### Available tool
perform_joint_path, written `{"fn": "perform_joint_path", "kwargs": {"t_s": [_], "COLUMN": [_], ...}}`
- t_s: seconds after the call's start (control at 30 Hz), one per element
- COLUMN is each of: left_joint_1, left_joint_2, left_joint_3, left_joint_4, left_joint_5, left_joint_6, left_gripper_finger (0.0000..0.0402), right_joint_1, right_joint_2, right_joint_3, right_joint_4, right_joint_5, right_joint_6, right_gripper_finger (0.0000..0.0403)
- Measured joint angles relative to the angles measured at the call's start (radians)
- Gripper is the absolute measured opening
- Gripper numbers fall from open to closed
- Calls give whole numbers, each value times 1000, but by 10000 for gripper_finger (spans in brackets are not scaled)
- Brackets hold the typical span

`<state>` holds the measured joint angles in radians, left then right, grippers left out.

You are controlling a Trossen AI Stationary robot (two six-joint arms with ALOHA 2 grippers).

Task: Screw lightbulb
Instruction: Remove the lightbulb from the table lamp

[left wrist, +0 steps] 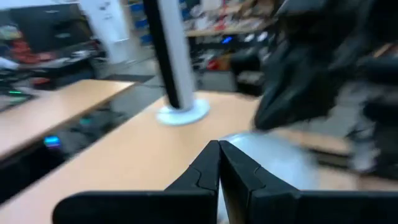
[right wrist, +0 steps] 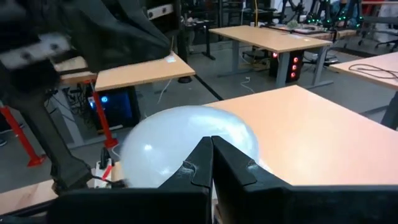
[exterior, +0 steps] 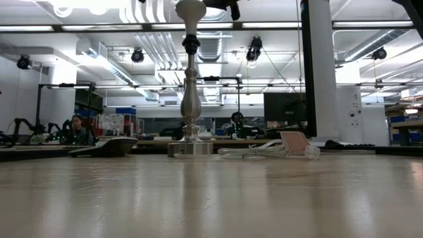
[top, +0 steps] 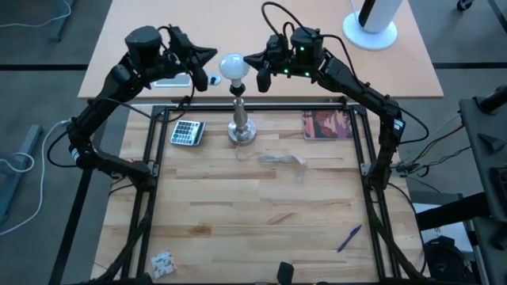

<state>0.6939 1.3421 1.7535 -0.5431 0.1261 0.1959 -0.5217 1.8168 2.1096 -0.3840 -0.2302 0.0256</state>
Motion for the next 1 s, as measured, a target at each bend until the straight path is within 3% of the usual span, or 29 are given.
{"fn": "perform_joint_path", "kwargs": {"t_s": [0.33, 0.53, 1.0], "left_joint_1": [18, 18, 18], "left_joint_2": [59, 68, 62], "left_joint_3": [-8, -8, -5], "left_joint_4": [-14, -15, -56], "left_joint_5": [57, 77, 228], "left_joint_6": [27, -10, -132], "left_gripper_finger": [0, 0, 0], "right_joint_1": [11, 15, 12], "right_joint_2": [-3, 13, 34], "right_joint_3": [5, 2, -3], "right_joint_4": [16, -13, -18], "right_joint_5": [-13, -15, -5], "right_joint_6": [2, -19, -41], "right_gripper_finger": [0, 0, 0]}}
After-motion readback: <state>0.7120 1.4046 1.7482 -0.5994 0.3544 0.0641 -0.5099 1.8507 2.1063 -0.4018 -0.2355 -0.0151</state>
